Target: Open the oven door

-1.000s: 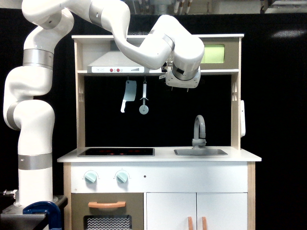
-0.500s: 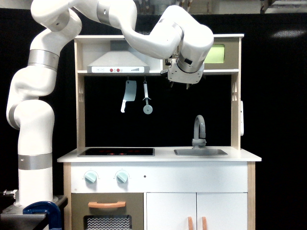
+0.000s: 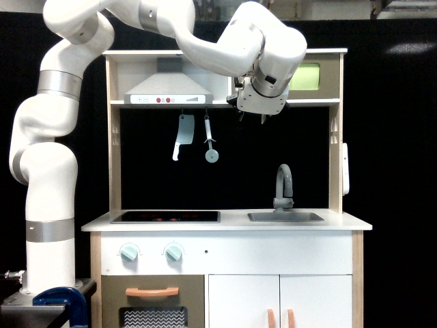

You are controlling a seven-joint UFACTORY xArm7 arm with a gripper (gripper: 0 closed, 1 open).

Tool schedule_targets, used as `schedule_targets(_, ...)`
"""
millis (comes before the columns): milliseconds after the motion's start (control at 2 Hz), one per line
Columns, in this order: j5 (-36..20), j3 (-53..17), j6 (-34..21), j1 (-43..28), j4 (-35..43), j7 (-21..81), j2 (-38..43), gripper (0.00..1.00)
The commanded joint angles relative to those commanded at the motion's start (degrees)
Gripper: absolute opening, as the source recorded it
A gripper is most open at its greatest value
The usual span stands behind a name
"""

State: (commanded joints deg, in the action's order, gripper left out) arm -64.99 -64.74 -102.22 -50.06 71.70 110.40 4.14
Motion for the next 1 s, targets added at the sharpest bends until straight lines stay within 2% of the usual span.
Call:
schedule_targets(500, 5.24, 4.4, 9.65, -0.84, -3.54, -6.64, -9.78, 1.0)
schedule_targets(1000, 4.37, 7.79, 12.1, -0.11, -2.57, -9.79, -10.51, 1.0)
